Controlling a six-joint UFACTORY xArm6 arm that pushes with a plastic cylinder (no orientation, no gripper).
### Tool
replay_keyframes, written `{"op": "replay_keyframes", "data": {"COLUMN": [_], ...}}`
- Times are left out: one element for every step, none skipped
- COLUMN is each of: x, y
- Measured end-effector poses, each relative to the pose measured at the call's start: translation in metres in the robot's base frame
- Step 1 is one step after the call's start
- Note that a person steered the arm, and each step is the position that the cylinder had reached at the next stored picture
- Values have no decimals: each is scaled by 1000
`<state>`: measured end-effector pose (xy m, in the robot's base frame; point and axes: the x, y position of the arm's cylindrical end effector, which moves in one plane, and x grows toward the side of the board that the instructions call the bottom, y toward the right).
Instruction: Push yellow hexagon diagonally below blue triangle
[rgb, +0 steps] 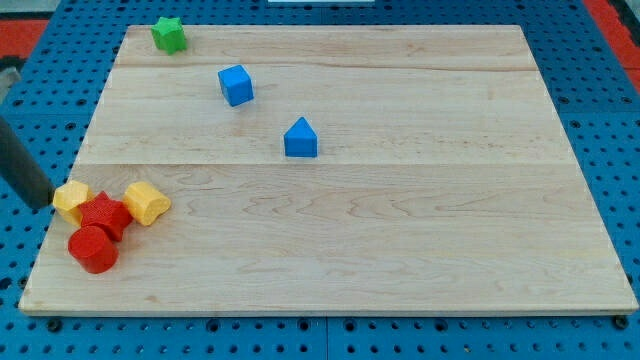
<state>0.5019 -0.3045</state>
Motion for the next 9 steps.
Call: {"op": "replay_keyframes", "data": {"x": [-9, -31, -34, -21, -23, -30, 28, 12, -51], "y": [53, 153, 218, 167, 198, 249, 167, 219, 299]}}
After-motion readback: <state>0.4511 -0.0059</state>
